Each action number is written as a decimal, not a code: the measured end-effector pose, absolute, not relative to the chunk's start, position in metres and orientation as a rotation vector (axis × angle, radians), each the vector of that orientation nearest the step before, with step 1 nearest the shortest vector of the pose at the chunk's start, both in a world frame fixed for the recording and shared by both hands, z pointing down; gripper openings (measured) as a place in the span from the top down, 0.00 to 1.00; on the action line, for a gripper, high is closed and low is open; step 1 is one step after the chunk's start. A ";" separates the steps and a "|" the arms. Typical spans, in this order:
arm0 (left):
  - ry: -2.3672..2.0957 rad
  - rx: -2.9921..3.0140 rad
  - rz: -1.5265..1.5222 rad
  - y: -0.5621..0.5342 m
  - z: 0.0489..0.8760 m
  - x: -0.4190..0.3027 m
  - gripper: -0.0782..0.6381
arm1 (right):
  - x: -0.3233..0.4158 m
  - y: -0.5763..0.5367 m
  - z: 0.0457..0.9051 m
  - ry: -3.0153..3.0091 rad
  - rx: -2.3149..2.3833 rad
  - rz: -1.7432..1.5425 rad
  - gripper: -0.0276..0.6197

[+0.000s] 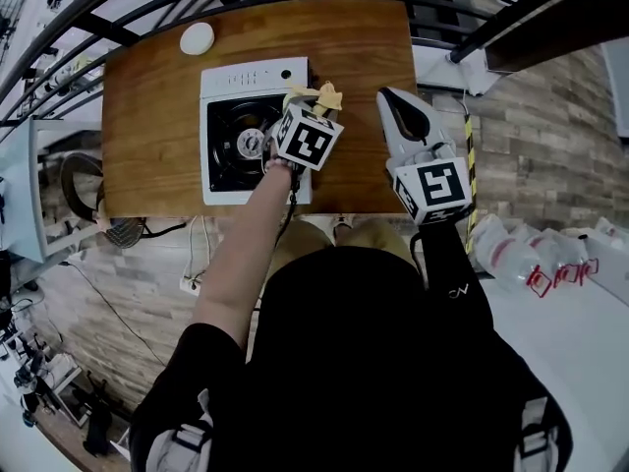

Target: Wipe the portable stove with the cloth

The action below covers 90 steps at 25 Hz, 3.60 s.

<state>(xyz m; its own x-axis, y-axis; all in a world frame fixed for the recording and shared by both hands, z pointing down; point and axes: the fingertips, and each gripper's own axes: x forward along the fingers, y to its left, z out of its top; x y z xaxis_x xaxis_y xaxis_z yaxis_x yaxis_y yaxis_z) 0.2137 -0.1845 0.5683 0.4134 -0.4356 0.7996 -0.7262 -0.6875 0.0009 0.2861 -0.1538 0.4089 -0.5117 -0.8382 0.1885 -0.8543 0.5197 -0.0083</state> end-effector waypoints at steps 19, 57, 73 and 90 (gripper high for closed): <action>-0.797 2.327 1.058 -0.025 0.569 0.180 0.76 | 0.244 -0.151 0.395 -2.656 1.357 0.081 0.95; -1.398 2.669 0.487 -0.166 0.372 0.011 0.76 | 0.139 -0.157 0.353 -2.562 1.545 -0.008 0.95; -1.396 2.744 0.442 -0.172 0.355 -0.050 0.76 | 0.086 -0.137 0.359 -2.442 1.634 0.031 0.95; -1.354 2.768 0.414 -0.163 0.353 -0.054 0.76 | 0.074 -0.131 0.350 -2.435 1.666 -0.020 0.95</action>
<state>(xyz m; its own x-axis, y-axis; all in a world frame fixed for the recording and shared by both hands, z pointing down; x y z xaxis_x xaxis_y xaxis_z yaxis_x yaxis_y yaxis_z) -0.0543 -0.1632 0.3527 0.5856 -0.7708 0.2510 -0.7794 -0.6205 -0.0871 0.0743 -0.1307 0.3504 -0.3498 -0.9248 0.1494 -0.9222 0.3681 0.1189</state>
